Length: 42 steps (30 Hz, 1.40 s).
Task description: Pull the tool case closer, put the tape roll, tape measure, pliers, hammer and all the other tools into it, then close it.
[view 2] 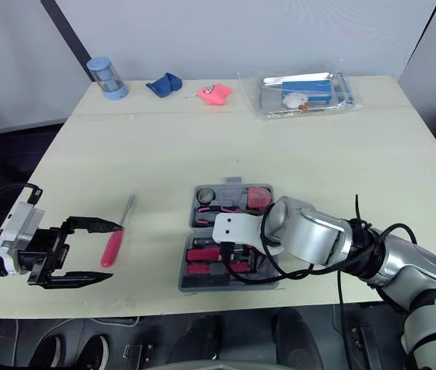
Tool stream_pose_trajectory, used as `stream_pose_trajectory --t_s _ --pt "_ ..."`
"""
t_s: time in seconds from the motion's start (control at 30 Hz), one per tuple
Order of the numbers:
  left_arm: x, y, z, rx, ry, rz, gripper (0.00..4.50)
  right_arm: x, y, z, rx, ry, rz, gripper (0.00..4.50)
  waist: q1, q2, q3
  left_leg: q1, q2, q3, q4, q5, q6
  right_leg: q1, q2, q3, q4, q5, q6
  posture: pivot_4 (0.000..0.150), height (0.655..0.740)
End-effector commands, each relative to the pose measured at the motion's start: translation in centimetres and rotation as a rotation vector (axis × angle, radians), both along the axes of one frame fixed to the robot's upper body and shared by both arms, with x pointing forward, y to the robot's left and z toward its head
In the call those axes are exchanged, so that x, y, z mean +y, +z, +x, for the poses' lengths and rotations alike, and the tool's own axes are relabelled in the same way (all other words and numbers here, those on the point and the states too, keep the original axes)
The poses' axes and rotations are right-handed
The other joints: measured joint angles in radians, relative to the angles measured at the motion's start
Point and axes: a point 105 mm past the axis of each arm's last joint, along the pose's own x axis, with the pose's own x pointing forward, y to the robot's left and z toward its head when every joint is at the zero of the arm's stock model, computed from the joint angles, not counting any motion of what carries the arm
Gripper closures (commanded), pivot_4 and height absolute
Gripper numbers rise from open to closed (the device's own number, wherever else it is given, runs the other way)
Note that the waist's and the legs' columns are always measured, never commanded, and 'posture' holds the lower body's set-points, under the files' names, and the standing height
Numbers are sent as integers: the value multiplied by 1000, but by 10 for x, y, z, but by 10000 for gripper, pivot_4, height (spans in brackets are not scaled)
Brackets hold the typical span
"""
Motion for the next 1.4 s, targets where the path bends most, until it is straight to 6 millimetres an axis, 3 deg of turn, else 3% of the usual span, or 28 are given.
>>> stream_pose_trajectory --t_s 0.03,0.13,0.23,0.47,0.53,0.63,0.67,0.7,0.73,0.8,0.9,0.93,1.4 --pt "-2 5 -3 -10 -60 4 0 3 2 0 -50 53 13 40340 0 0 0 0 0 0 0 0 0 0 0 0 0 0 0 1500 7400" --pt "-3 5 -3 -9 -62 0 0 0 2 0 -49 52 10 28341 0 0 0 0 0 0 0 0 0 0 0 0 0 0 0 1500 7400" --pt "-3 5 -3 -7 -64 -5 0 -1 5 5 -73 31 29 12848 0 0 0 0 0 0 0 0 0 0 0 0 0 0 0 1500 7400" --pt "-6 6 -4 -11 -71 -25 0 2 22 7 -65 27 152 12848 1 0 0 0 0 0 0 0 0 0 0 0 0 0 0 1500 7400" --pt "-8 8 -4 -14 -77 -37 0 9 36 12 -110 67 325 12848 4 -1 -1 0 0 0 0 0 0 0 0 0 0 0 0 1500 7400" --pt "-9 8 -4 -14 -74 -49 0 3 40 13 -89 78 480 12848 7 -1 -1 0 0 1 0 0 0 0 0 0 0 0 0 1500 7400" --pt "-9 7 -4 -12 -73 -50 0 3 40 13 -77 73 519 18704 7 -1 -1 0 0 1 0 0 0 1 0 0 -1 0 0 1500 7400" --pt "-9 7 -5 -11 -72 -50 0 3 39 14 -75 69 547 19525 7 -1 -1 0 0 1 0 0 0 1 0 0 -1 0 0 1500 7400" --pt "-9 6 -5 -10 -72 -51 0 5 36 13 -69 84 564 25687 3 -1 0 0 0 1 1 0 0 1 0 0 0 0 0 1500 7400" --pt "-9 5 -4 -10 -72 -54 0 11 26 11 -57 119 582 28701 1 -1 -1 0 0 1 1 0 0 1 0 0 1 0 0 1500 7400" --pt "-9 4 -4 -9 -72 -58 0 15 10 5 -23 171 580 42066 2 -1 -1 1 0 1 1 0 0 1 1 0 1 0 0 1500 7400" --pt "-9 4 -4 -9 -72 -58 0 15 5 5 -15 183 569 44504 3 -1 -1 0 0 1 1 0 0 1 1 0 1 0 0 1500 7400" --pt "-5 -1 -6 -4 -54 -59 0 8 -47 10 14 163 433 44504 3 -2 -1 1 0 1 2 0 0 1 1 1 2 0 0 1500 7400"
